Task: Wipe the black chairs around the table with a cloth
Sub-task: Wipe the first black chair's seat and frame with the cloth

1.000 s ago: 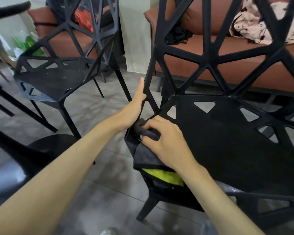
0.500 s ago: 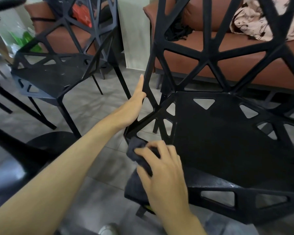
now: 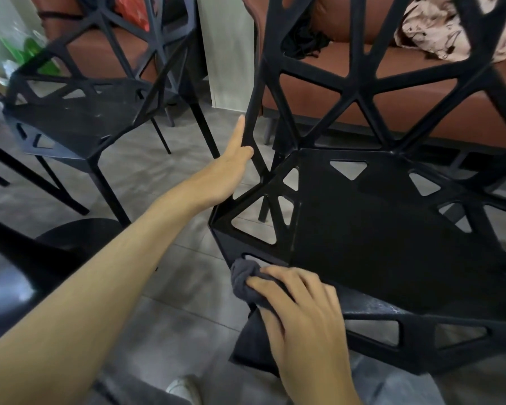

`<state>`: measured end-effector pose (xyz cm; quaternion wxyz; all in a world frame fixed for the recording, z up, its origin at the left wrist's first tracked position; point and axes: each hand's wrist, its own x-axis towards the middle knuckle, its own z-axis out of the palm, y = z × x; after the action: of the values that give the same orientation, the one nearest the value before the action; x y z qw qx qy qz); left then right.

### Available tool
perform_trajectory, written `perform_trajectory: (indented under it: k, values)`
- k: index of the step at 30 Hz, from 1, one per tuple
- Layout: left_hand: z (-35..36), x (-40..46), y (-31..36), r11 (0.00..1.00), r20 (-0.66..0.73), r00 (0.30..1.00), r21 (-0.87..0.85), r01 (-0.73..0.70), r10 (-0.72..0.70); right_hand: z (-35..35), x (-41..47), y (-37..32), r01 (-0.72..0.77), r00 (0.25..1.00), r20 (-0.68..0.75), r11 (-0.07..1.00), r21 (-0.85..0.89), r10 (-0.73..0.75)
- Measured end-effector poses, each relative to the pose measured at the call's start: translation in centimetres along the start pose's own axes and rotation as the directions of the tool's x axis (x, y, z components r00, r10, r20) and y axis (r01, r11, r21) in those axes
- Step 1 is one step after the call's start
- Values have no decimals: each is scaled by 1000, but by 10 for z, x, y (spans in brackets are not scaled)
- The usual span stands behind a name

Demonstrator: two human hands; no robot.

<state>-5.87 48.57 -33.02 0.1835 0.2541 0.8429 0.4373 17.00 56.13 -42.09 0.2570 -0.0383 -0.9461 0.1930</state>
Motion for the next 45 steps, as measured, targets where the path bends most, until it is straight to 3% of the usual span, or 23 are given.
perform_trajectory:
  k: [5, 9, 13, 18, 21, 24, 28, 32, 35, 38, 43, 45]
  values:
    - [4, -3, -4, 999, -36, 999, -33, -7, 6, -5, 41, -5, -196, 980, 76, 960, 198, 184]
    - [5, -4, 2, 997, -36, 999, -76, 23, -25, -10, 47, 0, -196, 980, 96, 943, 270, 176]
    - [9, -2, 6, 992, -60, 998, -127, 10, -17, -15, 46, 15, -245, 968, 3, 946, 213, 250]
    - [11, 0, 2, 991, -92, 996, -134, 5, -18, -7, 98, 42, -366, 929, 92, 928, 67, 360]
    - [11, 2, 1, 997, -116, 993, -80, 7, -16, -3, 111, 47, -329, 928, 192, 944, 11, 321]
    - [10, 5, -1, 999, -143, 990, -41, 0, -5, -17, 84, 49, -188, 943, 279, 982, -9, 183]
    - [15, 9, -4, 976, -196, 975, -166, -142, 109, -29, 63, 49, -142, 915, 374, 988, -56, 152]
    - [19, 12, -10, 914, -263, 959, -355, -194, 102, -11, 83, 52, -233, 928, 301, 973, 5, 221]
    - [20, 8, -9, 875, -421, 904, -405, -264, 78, 2, 114, 54, -341, 934, 205, 905, 256, 294]
    - [18, 7, -7, 815, -534, 846, -485, -318, 12, 8, 128, 26, -231, 972, 68, 867, 441, 225]
    - [-2, 9, -7, 727, -399, 913, -652, -215, -89, 24, 103, -15, -83, 997, 38, 887, 455, 74]
    - [-12, 10, -7, 757, -348, 933, -633, -162, -91, 25, 109, -9, -75, 997, 46, 872, 484, 60]
